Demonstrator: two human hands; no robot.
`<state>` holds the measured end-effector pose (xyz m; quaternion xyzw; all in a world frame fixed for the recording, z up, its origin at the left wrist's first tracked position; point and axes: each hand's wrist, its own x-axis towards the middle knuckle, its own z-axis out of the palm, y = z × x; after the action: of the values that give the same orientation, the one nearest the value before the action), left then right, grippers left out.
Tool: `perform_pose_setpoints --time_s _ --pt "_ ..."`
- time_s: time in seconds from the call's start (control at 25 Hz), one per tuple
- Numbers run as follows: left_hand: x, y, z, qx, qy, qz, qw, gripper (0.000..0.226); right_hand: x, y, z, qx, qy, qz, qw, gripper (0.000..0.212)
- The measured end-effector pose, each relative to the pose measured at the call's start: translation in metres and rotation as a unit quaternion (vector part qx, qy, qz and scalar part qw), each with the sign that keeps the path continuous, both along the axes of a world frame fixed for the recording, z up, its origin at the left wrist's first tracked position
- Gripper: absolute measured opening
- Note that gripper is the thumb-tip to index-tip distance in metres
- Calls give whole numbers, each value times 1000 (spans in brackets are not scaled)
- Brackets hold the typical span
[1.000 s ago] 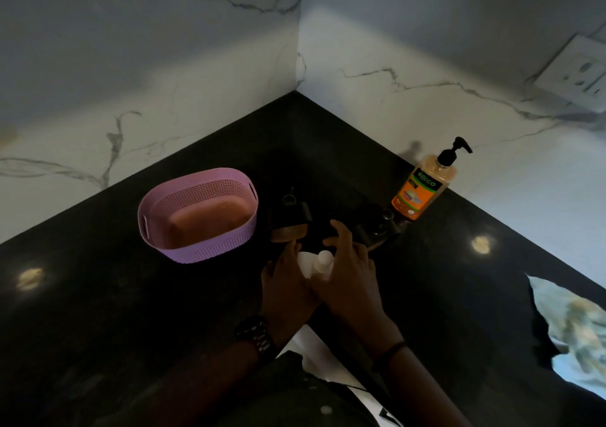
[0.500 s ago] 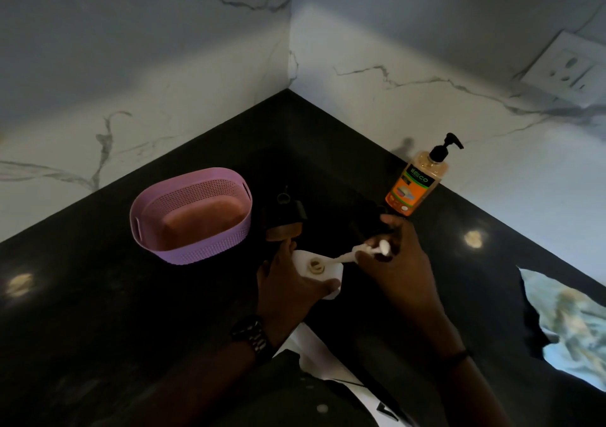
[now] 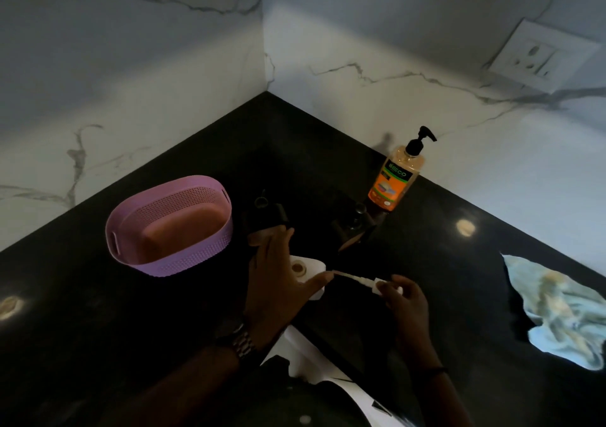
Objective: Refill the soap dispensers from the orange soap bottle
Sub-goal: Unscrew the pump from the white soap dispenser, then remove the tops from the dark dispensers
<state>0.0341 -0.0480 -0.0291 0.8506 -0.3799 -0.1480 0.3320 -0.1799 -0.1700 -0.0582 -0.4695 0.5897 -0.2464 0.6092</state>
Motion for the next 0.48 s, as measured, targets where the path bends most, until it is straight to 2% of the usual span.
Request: perform_pose_setpoints --time_s 0.12,0.2,0.28,0.32,0.4,0.48 --pt "3 -28 33 41 -70 -90 993 79 17 -6 10 -127 112 52 984 34" --pt "8 -59 56 132 -60 -131 981 76 31 -22 29 -187 139 85 969 39" --pt "10 -91 68 223 -26 -169 960 76 51 -41 55 -213 140 140 957 38" --pt "10 -105 69 242 -25 -183 953 72 63 -50 69 -209 142 177 951 36" --pt "10 -124 60 253 -42 -195 947 54 91 -65 90 -208 189 252 926 30" --pt "13 -130 48 251 -48 -189 948 38 112 -77 97 -234 272 301 883 29"
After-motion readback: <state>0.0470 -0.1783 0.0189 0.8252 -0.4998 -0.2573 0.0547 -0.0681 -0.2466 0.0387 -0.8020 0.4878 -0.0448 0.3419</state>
